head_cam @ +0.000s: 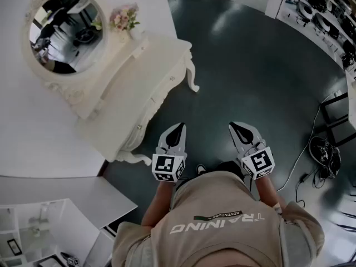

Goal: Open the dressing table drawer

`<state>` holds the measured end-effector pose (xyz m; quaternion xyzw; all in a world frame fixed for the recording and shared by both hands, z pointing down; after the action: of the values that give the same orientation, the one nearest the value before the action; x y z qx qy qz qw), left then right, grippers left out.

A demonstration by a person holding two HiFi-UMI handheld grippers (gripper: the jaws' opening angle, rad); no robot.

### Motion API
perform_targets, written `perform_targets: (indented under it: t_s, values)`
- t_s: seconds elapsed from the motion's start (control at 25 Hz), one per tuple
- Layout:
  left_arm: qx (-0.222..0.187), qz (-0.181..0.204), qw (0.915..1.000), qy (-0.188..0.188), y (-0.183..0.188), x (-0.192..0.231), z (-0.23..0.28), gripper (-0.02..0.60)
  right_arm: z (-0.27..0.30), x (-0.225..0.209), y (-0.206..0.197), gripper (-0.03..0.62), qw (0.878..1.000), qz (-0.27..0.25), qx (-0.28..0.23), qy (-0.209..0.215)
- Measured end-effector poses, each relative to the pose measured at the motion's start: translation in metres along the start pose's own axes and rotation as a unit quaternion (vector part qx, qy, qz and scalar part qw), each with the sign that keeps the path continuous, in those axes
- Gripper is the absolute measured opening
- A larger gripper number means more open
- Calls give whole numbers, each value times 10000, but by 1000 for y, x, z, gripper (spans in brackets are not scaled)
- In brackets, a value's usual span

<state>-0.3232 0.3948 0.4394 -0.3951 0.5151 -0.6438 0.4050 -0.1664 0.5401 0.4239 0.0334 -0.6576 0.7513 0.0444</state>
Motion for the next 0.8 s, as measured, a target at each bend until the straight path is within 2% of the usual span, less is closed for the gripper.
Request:
perform_targets:
  t_s: [0.36,0.48,0.68,0.8]
  values:
    - [-36,-54,10000,-72,1,9,-2,18,3,4,11,3,9994,45,-325,-122]
    - [-9,-128,9999,-62,-4,9,2,18,2,5,6,3,9997,8,-195,-177]
    - [171,-304,9993,-154,-12,4,13,18,-1,-8,-8,3,9995,248,-4,-216]
    - [266,-583,9978,-168,-14,11,30,18,10,-22,-13,3,9993,188,-31,-307]
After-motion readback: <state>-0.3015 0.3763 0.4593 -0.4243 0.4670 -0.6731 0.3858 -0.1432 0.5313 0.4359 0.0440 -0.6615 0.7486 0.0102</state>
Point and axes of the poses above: the fingertips, and each gripper's own axes: z forward along the fingers, x to its left, y out of its top, the point moved 5 cm from there along -z, backward along the fingers, and after that the axes turned 2 degrees about -z, right-handed, at the moved point
